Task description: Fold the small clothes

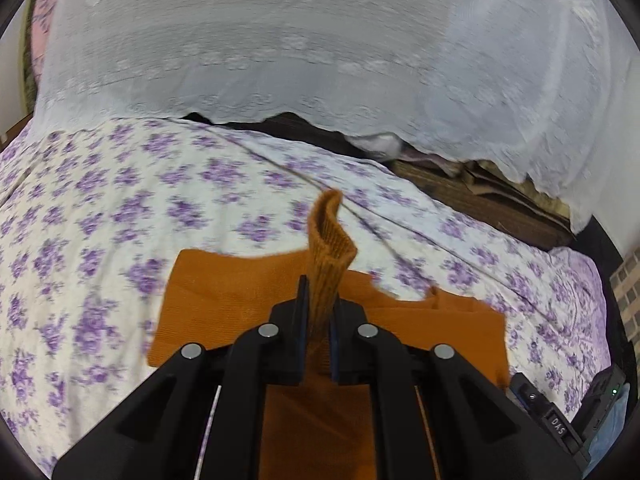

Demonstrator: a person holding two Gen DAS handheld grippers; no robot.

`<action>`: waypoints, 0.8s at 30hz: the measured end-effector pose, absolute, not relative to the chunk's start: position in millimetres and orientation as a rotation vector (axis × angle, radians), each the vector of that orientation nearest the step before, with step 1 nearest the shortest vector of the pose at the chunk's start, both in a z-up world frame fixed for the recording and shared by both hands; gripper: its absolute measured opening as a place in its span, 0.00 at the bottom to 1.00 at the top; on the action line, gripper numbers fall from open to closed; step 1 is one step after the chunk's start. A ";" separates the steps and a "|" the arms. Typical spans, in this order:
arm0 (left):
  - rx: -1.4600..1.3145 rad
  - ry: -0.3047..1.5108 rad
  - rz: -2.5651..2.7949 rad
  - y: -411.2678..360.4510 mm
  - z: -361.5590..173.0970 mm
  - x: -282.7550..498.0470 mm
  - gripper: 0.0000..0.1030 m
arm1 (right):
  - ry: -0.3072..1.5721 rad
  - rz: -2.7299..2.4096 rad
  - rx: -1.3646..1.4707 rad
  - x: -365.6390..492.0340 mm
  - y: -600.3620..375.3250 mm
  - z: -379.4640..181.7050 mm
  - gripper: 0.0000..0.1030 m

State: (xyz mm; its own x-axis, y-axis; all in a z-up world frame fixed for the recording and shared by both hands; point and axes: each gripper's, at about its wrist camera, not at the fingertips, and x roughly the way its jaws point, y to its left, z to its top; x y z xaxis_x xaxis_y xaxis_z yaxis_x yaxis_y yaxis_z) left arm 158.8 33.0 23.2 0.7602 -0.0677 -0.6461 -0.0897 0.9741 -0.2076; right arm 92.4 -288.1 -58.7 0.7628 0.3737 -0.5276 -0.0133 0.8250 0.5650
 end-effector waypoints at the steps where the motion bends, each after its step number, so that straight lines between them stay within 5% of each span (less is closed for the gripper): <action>1: -0.228 0.711 0.002 25.3 22.7 160.6 0.07 | 0.678 0.222 0.575 92.3 -288.7 -59.1 0.54; 10: -0.179 0.789 -0.118 -53.2 -12.1 177.9 0.07 | 0.691 0.221 0.661 96.0 -300.6 -65.8 0.54; 14: -0.158 0.874 -0.180 -76.5 -46.2 180.6 0.45 | 0.690 0.230 0.676 96.7 -301.8 -66.0 0.54; 24: -0.216 0.822 -0.174 -9.7 -29.5 144.9 0.85 | 0.685 0.466 0.741 95.3 -287.8 -46.8 0.53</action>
